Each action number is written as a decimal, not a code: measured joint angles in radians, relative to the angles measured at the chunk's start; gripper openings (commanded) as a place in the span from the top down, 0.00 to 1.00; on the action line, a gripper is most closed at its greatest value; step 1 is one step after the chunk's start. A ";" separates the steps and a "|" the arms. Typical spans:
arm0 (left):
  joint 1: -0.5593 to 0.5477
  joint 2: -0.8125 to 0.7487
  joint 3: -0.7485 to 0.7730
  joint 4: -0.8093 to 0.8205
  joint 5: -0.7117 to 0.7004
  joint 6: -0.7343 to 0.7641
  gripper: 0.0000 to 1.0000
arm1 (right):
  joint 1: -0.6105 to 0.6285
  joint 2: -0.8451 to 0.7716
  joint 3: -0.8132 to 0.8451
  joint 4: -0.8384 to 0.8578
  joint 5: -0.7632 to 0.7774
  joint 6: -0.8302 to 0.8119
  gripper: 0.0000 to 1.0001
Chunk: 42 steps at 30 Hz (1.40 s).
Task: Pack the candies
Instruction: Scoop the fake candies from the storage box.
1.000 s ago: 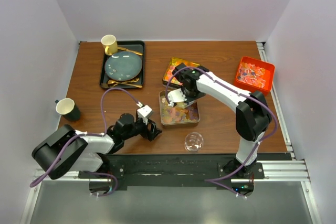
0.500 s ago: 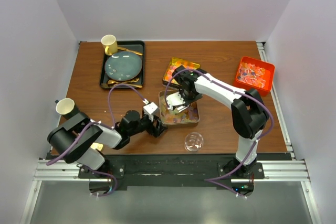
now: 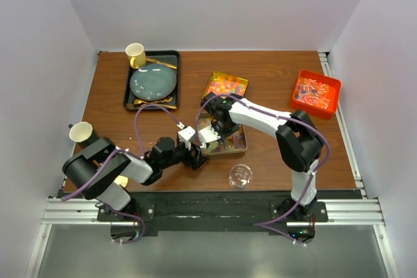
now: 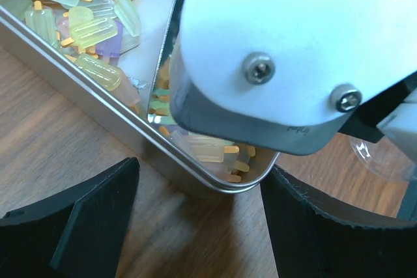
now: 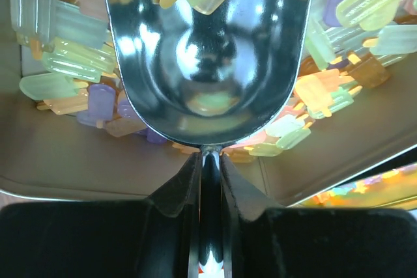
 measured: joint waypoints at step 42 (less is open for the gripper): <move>0.352 -0.450 0.288 -0.716 0.095 0.212 0.12 | -0.164 -0.122 -0.318 0.592 -0.576 0.542 1.00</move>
